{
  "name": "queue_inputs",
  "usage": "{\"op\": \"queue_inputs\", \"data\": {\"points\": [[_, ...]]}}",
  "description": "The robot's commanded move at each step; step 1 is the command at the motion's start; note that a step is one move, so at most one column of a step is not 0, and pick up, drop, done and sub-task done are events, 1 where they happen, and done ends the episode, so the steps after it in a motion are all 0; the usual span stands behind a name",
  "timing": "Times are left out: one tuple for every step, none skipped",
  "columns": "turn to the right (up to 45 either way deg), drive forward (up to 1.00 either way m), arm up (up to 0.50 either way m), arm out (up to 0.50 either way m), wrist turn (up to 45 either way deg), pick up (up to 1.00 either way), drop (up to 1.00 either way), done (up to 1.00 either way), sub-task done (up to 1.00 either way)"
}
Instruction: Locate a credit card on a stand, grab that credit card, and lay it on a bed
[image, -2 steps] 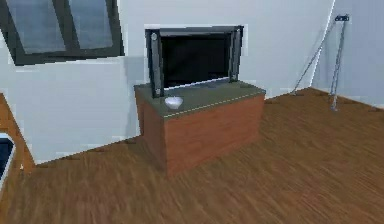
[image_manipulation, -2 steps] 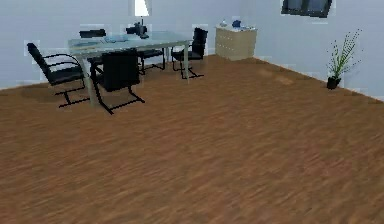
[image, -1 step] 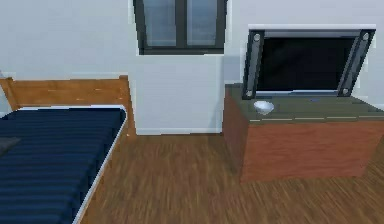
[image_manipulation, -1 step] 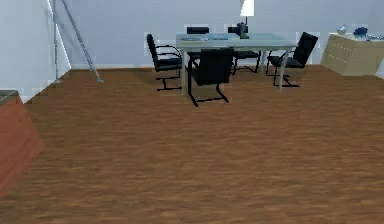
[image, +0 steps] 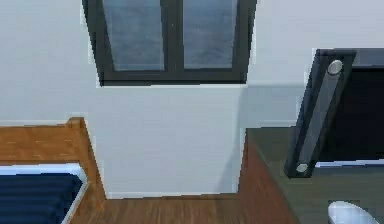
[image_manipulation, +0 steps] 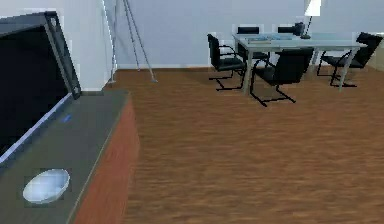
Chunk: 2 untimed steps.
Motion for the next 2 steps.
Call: {"op": "queue_inputs", "data": {"points": [[45.0,0.0,0.0,0.0,0.0,0.0,0.0,0.0,0.0],[45.0,0.0,0.0,0.0,0.0,0.0,0.0,0.0,0.0]]}}
